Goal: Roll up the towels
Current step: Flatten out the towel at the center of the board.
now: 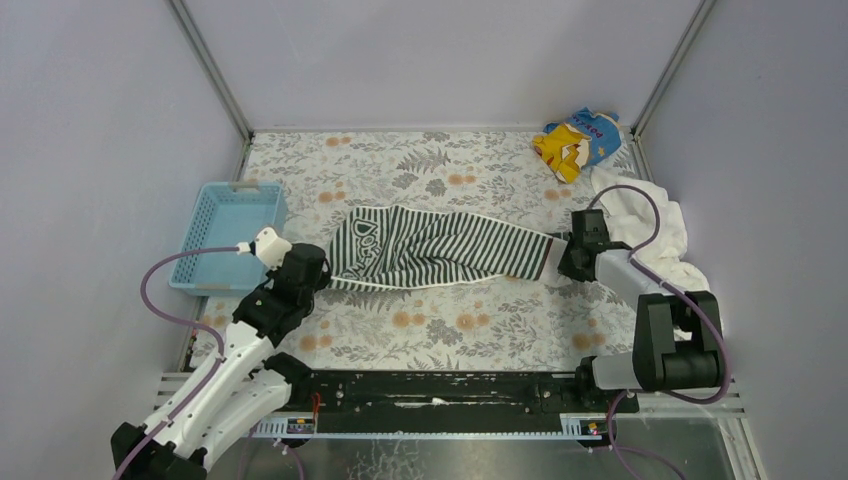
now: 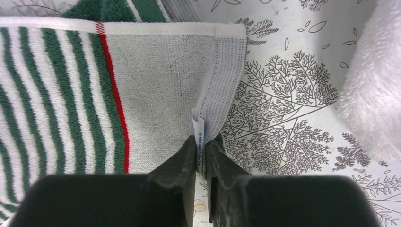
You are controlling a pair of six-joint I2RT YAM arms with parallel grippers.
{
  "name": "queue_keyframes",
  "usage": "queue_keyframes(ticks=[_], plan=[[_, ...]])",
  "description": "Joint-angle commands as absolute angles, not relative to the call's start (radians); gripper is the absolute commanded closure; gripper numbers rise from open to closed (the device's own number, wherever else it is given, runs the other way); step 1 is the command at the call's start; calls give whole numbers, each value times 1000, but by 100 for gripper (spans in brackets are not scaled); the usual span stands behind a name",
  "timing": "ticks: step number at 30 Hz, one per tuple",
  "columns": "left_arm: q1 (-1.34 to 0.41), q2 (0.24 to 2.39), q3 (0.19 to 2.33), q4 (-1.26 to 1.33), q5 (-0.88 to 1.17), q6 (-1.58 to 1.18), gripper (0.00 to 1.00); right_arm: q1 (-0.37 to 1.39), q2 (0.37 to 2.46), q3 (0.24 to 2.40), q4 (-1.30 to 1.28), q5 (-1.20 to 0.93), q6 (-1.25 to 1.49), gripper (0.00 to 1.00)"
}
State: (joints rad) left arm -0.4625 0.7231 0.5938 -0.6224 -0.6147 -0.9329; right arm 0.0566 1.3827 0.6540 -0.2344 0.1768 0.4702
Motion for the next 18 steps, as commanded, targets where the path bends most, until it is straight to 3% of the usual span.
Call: queue_keyframes(ticks=[1, 5, 12, 16, 18], plan=[[-456, 698, 635, -613, -660, -925, 100, 52, 1309, 750, -265, 177, 425, 87], [-456, 699, 640, -620, -661, -922, 100, 52, 1347, 889, -278, 118, 400, 88], [-456, 704, 664, -638, -682, -902, 100, 51, 1600, 1196, -312, 62, 386, 87], [-455, 701, 670, -643, -699, -889, 100, 52, 1786, 1389, -333, 24, 383, 82], [-456, 701, 670, -642, -697, -891, 100, 52, 1848, 1466, -334, -6, 379, 71]])
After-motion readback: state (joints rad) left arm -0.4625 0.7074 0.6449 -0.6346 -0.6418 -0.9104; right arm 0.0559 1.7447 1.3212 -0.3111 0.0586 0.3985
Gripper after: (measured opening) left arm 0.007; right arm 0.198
